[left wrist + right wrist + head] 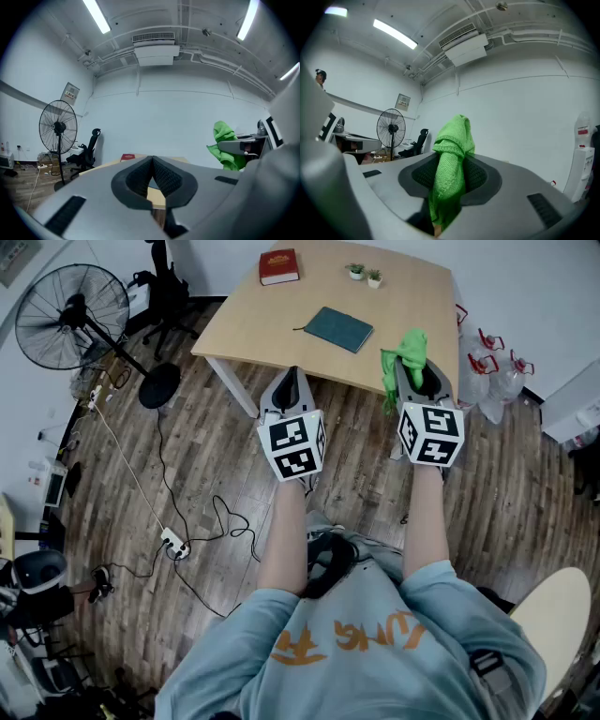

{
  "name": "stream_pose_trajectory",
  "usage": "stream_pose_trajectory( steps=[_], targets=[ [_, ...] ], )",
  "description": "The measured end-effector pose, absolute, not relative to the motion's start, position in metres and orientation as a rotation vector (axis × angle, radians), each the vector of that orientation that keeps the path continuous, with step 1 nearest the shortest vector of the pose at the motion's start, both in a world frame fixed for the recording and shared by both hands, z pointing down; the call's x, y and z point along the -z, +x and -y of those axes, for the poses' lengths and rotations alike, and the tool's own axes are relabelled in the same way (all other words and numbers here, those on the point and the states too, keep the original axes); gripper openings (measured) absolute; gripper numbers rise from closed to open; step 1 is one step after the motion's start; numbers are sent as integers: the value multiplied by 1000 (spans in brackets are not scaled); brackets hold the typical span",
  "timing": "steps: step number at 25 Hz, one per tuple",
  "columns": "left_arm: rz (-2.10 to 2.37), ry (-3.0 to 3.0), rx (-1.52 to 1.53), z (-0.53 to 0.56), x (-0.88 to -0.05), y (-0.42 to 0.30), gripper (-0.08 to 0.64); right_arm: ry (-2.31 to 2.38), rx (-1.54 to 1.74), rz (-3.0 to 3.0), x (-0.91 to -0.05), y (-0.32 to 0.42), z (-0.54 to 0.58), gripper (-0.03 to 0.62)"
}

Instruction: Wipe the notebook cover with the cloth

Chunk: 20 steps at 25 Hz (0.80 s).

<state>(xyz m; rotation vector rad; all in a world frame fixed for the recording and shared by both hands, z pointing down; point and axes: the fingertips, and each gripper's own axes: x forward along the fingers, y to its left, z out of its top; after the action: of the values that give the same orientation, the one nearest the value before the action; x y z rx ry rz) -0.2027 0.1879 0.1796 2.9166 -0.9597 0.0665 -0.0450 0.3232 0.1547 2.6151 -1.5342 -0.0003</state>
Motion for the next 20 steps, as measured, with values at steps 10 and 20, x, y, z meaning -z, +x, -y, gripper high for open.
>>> stream_pose_trajectory(
  steps=[10, 20],
  targets=[
    [928, 2936, -68, -187, -175, -172, 15, 2665, 19, 1533, -144, -15, -325, 121],
    [892, 2942, -95, -182, -175, -143, 15, 2752, -18, 1465, -147, 24, -340, 121]
  ],
)
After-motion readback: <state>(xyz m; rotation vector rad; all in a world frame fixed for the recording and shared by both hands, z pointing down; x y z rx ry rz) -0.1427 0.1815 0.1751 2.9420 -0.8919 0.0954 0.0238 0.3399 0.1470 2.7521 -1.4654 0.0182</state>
